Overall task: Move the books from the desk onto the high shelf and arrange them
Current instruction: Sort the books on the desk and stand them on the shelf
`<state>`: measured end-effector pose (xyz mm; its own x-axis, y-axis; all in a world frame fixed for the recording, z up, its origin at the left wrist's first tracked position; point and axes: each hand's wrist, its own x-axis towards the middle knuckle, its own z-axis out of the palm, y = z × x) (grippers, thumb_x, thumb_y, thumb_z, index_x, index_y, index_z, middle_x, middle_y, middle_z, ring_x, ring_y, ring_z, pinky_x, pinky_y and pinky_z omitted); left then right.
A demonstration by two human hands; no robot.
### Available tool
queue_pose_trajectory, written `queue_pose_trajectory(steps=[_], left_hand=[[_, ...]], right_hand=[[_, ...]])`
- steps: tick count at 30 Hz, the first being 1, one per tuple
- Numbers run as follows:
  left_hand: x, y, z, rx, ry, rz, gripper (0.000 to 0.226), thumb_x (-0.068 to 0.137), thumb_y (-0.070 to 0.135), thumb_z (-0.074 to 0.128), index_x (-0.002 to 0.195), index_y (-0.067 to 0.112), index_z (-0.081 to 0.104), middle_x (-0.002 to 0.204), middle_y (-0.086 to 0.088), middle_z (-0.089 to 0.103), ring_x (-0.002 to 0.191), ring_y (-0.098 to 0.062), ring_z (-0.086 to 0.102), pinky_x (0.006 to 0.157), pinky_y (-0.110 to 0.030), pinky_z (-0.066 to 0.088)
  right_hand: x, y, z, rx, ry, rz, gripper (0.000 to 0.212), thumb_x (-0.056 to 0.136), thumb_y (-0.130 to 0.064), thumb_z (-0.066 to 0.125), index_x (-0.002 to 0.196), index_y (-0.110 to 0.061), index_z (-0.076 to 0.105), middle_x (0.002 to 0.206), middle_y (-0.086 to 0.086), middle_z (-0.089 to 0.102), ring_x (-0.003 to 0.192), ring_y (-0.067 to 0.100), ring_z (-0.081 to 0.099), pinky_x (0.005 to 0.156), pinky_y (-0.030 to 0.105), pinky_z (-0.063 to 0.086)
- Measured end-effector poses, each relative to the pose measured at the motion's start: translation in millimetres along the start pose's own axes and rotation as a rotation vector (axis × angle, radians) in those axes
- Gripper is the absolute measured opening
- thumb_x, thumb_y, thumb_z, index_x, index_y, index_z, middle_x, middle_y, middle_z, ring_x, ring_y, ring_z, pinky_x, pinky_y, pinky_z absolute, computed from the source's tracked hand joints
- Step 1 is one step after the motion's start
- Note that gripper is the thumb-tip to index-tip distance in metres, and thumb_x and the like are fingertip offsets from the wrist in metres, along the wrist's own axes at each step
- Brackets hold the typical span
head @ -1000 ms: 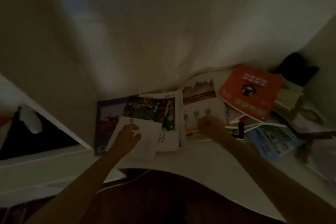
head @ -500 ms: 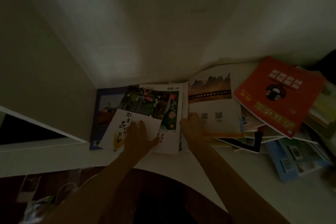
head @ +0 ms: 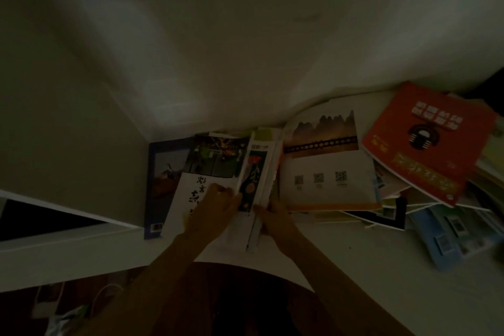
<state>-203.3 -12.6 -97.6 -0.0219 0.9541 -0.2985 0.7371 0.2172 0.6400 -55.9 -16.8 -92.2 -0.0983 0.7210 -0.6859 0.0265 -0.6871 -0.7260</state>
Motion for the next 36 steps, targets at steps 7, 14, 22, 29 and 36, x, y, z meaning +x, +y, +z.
queue_pose_trajectory(steps=[7, 14, 22, 29, 36], left_hand=[[-11.2, -28.3, 2.3, -0.049, -0.237, 0.139, 0.043, 0.098, 0.007, 0.042, 0.140, 0.009, 0.036, 0.140, 0.008, 0.030, 0.129, -0.004, 0.025, 0.100, 0.000, 0.013], [-5.2, -27.8, -51.5, 0.032, -0.085, 0.387, 0.061, 0.093, 0.002, 0.050, 0.140, 0.018, 0.016, 0.144, 0.009, 0.014, 0.137, -0.006, 0.016, 0.115, -0.022, 0.013], [38.9, 76.6, -135.4, 0.742, -0.215, 0.625, 0.088, 0.078, 0.049, 0.068, 0.147, 0.021, 0.021, 0.150, 0.001, 0.029, 0.138, -0.020, 0.027, 0.113, -0.034, 0.015], [16.3, 68.3, -140.4, 0.333, -0.139, 0.346, 0.066, 0.078, 0.049, 0.068, 0.135, 0.021, 0.047, 0.128, -0.003, 0.056, 0.112, -0.020, 0.055, 0.083, -0.022, 0.042], [-7.7, 22.3, -145.9, -0.777, -0.166, -0.008, 0.059, 0.052, 0.044, 0.087, 0.098, 0.014, 0.066, 0.094, -0.005, 0.069, 0.085, -0.018, 0.065, 0.065, -0.017, 0.054]], right_hand=[[10.1, -5.6, 13.9, 0.051, 0.102, -0.164, 0.058, 0.079, -0.013, 0.073, 0.123, -0.028, 0.038, 0.114, 0.000, 0.057, 0.094, 0.011, 0.057, 0.076, 0.027, 0.053], [-9.0, -51.7, 6.6, -0.315, 0.036, -0.259, 0.069, 0.081, -0.006, 0.069, 0.140, -0.013, 0.035, 0.132, 0.011, 0.051, 0.104, 0.016, 0.050, 0.082, 0.026, 0.045], [-60.0, -161.9, -7.2, -1.600, -0.167, -0.563, 0.079, 0.085, -0.020, 0.064, 0.149, -0.021, 0.018, 0.148, 0.010, 0.036, 0.129, 0.026, 0.039, 0.097, 0.027, 0.034], [-92.3, -178.5, -23.5, -1.326, 0.233, -0.792, 0.051, 0.088, -0.038, 0.061, 0.134, -0.024, 0.043, 0.128, 0.001, 0.055, 0.114, 0.018, 0.052, 0.091, 0.026, 0.041], [-89.1, -55.8, -29.7, -0.002, 0.341, -0.428, 0.054, 0.078, -0.058, 0.059, 0.107, -0.013, 0.052, 0.119, 0.017, 0.058, 0.105, 0.031, 0.058, 0.088, 0.042, 0.049]])
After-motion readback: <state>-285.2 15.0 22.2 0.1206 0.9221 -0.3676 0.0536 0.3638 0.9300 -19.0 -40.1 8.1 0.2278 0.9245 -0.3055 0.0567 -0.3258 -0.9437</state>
